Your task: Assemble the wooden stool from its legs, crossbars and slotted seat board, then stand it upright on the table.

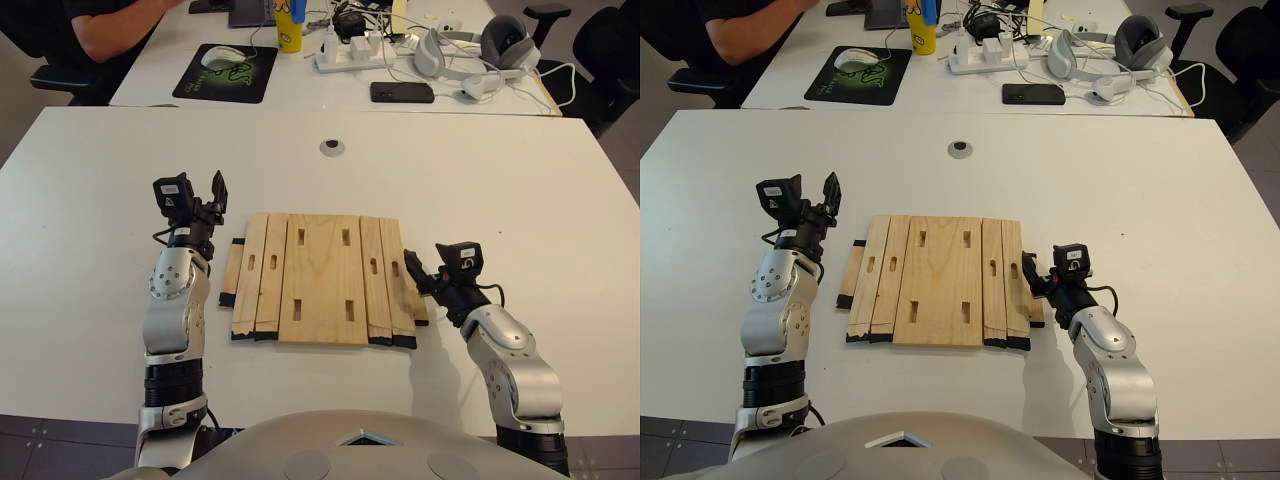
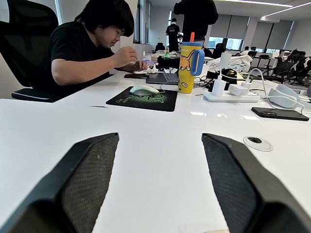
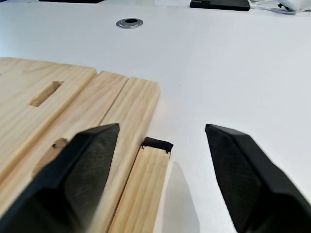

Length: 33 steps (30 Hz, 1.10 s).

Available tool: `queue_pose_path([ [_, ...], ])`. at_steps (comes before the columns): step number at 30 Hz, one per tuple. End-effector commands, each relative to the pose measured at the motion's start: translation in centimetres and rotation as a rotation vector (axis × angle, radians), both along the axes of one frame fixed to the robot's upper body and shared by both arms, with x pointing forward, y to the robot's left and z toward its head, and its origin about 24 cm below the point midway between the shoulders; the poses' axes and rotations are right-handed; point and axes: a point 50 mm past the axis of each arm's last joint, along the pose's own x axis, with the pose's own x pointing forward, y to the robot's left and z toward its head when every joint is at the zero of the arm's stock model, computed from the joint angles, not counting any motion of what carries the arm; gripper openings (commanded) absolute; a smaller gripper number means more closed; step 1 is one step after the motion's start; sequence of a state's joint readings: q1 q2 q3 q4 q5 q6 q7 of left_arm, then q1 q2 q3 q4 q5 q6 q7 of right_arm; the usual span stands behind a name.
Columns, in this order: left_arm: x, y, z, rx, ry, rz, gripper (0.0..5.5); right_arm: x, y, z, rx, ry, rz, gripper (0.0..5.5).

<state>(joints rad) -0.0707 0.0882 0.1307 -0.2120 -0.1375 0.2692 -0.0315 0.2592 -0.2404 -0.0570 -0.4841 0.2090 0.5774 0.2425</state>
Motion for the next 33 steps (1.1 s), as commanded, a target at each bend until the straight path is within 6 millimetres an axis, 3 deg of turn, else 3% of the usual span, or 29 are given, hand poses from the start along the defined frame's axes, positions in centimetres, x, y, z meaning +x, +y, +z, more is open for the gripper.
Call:
queue_pose_path([
  [1, -0.3, 0.2, 0.3, 0.007, -0.001, 0.011, 3.18, -0.4, -0.5, 0.0, -0.018, 0.022, 0.006, 3.29],
  [8, -0.7, 0.5, 0.2, 0.006, 0.006, 0.031, 3.18, -0.8, -1.6, -0.7, -0.060, 0.081, -0.003, 3.29],
  [27, -1.5, 0.9, 0.2, -0.003, 0.014, 0.077, 3.18, -1.2, -1.9, -1.2, -0.112, 0.206, 0.107, 3.29],
  [33, -1.5, 0.9, 0.3, -0.005, 0.014, 0.082, 3.18, -0.7, -4.5, -2.1, -0.286, 0.242, 0.044, 3.29],
])
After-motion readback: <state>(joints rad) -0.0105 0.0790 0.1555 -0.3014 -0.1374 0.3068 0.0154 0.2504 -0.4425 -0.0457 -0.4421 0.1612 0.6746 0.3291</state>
